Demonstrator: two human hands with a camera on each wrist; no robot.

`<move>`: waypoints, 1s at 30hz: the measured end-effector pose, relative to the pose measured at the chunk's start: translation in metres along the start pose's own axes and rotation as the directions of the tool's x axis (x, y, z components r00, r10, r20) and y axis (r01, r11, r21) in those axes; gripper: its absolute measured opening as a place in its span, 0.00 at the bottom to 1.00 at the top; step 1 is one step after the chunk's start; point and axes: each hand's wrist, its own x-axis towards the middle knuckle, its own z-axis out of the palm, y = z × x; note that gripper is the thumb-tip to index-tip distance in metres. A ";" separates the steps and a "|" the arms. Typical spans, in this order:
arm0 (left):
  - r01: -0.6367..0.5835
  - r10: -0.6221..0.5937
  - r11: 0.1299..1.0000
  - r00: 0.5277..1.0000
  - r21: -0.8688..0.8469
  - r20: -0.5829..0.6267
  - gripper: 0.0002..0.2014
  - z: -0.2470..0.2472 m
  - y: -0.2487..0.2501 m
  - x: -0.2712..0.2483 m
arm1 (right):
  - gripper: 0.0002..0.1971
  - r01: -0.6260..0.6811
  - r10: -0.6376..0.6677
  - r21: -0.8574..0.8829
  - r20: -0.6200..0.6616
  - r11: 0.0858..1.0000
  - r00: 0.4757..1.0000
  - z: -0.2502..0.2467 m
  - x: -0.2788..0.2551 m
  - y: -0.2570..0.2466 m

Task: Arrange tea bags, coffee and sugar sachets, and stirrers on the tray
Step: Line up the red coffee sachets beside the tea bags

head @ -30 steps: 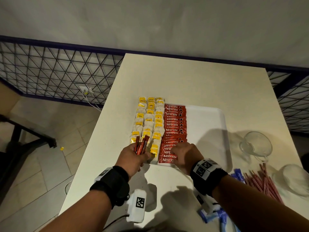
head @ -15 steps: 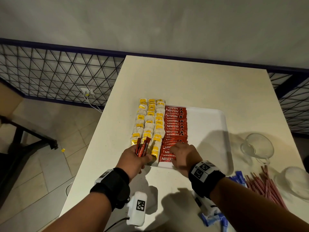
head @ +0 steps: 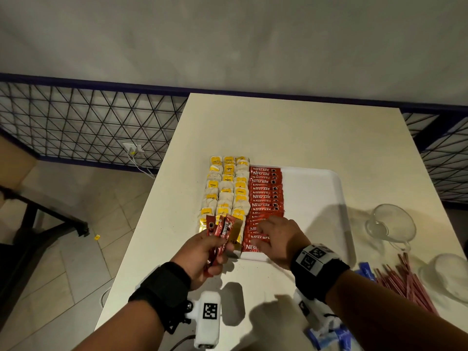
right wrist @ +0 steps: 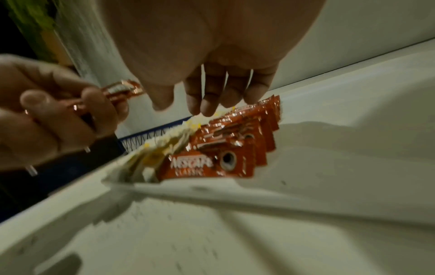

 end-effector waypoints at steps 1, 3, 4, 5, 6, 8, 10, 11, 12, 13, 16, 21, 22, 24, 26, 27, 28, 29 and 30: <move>0.000 -0.001 1.000 1.000 0.012 0.013 0.03 0.000 0.000 0.000 | 0.21 -0.011 0.013 0.099 -0.024 0.995 1.000 -0.007 0.000 -0.004; -0.022 0.019 0.997 0.999 0.079 0.045 0.09 0.003 0.002 -0.002 | 0.20 -0.011 0.028 0.340 -0.046 0.940 0.999 -0.018 -0.001 -0.013; -0.039 0.031 0.992 0.998 0.120 0.063 0.12 0.006 0.003 -0.003 | 0.20 0.007 0.020 0.434 -0.059 0.901 0.998 -0.022 -0.001 -0.016; -0.056 0.045 0.987 0.997 0.154 0.069 0.14 0.008 0.004 -0.004 | 0.19 0.026 0.010 0.499 -0.071 0.866 0.997 -0.025 -0.002 -0.020; -0.074 0.063 0.981 0.996 0.179 0.067 0.15 0.011 0.006 -0.005 | 0.17 0.036 0.006 0.546 -0.076 0.837 0.997 -0.027 -0.003 -0.022; -0.113 0.108 0.970 0.993 0.215 0.037 0.17 0.014 0.006 -0.004 | 0.09 0.027 0.019 0.605 -0.069 0.796 0.997 -0.028 -0.005 -0.022; -0.142 0.149 0.960 0.989 0.241 -0.008 0.21 0.015 0.006 -0.003 | 0.06 -0.001 0.055 0.621 -0.068 0.784 0.996 -0.027 -0.008 -0.020; -0.150 0.162 0.959 0.986 0.241 -0.033 0.23 0.015 0.005 -0.001 | 0.05 -0.011 0.074 0.628 -0.073 0.778 0.995 -0.027 -0.010 -0.019; -0.153 0.170 0.956 0.984 0.248 -0.046 0.24 0.016 0.005 -0.001 | 0.04 -0.014 0.084 0.646 -0.078 0.763 0.993 -0.027 -0.012 -0.019; -0.156 0.175 0.951 0.984 0.267 -0.047 0.24 0.017 0.005 -0.001 | 0.05 -0.011 0.082 0.673 -0.073 0.739 0.994 -0.029 -0.014 -0.019; -0.188 0.208 0.943 0.977 0.275 -0.045 0.25 0.026 0.003 -0.005 | 0.01 -0.017 0.071 0.746 -0.041 0.665 0.997 -0.033 -0.018 -0.019; -0.162 0.233 0.953 0.932 0.255 -0.279 0.16 0.022 -0.004 -0.001 | 0.03 -0.064 0.183 0.855 -0.037 0.515 0.982 -0.039 -0.027 -0.006; -0.154 0.215 0.960 0.941 0.232 -0.263 0.16 0.023 -0.005 -0.001 | 0.02 -0.058 0.186 0.876 -0.037 0.479 0.982 -0.040 -0.029 -0.004; -0.154 0.186 0.974 0.963 0.168 -0.197 0.15 0.032 -0.004 -0.004 | 0.03 -0.027 0.189 0.897 -0.064 0.442 0.980 -0.042 -0.032 -0.003; -0.168 0.189 0.977 0.966 0.130 -0.179 0.14 0.038 -0.001 -0.003 | 0.04 -0.001 0.188 0.896 -0.092 0.445 0.978 -0.043 -0.033 -0.004; -0.172 0.197 0.975 0.962 0.140 -0.190 0.14 0.040 0.000 -0.002 | 0.04 0.004 0.190 0.894 -0.099 0.447 0.977 -0.042 -0.034 -0.003; -0.170 0.201 0.972 0.958 0.161 -0.203 0.14 0.042 0.001 -0.001 | 0.03 0.009 0.193 0.893 -0.107 0.451 0.975 -0.043 -0.036 -0.003; -0.159 0.196 0.971 0.957 0.180 -0.214 0.13 0.043 0.001 0.000 | 0.04 0.015 0.195 0.892 -0.115 0.452 0.974 -0.043 -0.037 -0.002; -0.156 0.192 0.971 0.959 0.181 -0.206 0.11 0.043 0.001 0.001 | 0.04 0.020 0.195 0.896 -0.119 0.444 0.974 -0.043 -0.038 0.000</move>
